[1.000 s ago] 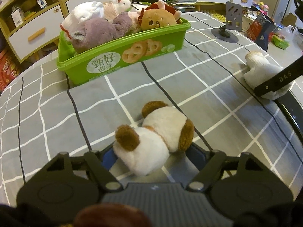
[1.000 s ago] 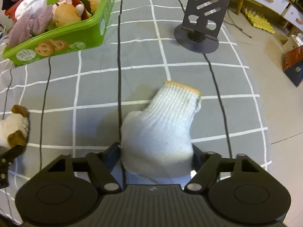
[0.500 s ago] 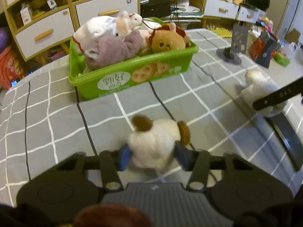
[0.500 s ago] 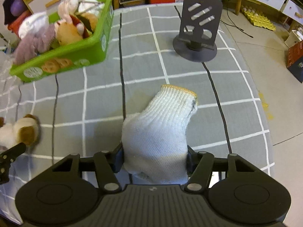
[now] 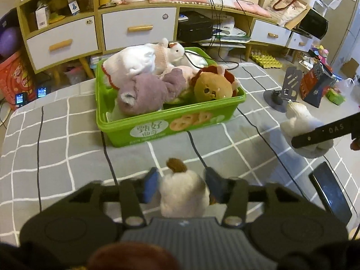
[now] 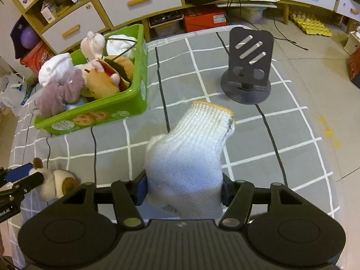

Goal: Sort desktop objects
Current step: 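Grasp the brown-eared dog plush with the left tool while the right tool grasps the white glove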

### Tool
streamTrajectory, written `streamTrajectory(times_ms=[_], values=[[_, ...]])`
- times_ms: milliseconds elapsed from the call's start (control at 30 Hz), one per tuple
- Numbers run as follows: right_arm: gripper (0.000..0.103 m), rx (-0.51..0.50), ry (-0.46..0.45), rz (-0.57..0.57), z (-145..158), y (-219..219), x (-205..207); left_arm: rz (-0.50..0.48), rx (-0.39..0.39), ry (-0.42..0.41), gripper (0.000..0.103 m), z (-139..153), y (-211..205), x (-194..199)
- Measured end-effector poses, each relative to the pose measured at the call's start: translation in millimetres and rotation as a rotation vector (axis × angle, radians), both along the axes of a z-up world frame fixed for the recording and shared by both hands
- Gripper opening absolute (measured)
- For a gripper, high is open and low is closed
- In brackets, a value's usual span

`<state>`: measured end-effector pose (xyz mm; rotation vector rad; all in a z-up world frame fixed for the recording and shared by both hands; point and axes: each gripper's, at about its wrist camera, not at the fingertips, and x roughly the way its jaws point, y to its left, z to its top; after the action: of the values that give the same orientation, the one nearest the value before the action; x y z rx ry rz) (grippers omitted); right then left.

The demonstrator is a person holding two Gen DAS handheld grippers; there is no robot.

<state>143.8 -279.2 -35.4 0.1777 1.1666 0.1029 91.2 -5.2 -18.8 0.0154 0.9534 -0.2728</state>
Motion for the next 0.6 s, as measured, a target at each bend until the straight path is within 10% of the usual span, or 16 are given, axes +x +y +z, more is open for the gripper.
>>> streamTrajectory(times_ms=[33, 367, 600], values=[[0.061, 0.002, 0.002, 0.003, 0, 1, 0, -0.010, -0.003, 0.009, 0.103, -1, -1, -1], [0.061, -0.019, 0.018, 0.026, -5, 4, -5, -0.047, 0.004, 0.249, 0.101, -51, -7, 5], [0.061, -0.026, 0.025, 0.024, -7, 3, -6, -0.034, 0.024, 0.289, 0.044, -59, -10, -1]])
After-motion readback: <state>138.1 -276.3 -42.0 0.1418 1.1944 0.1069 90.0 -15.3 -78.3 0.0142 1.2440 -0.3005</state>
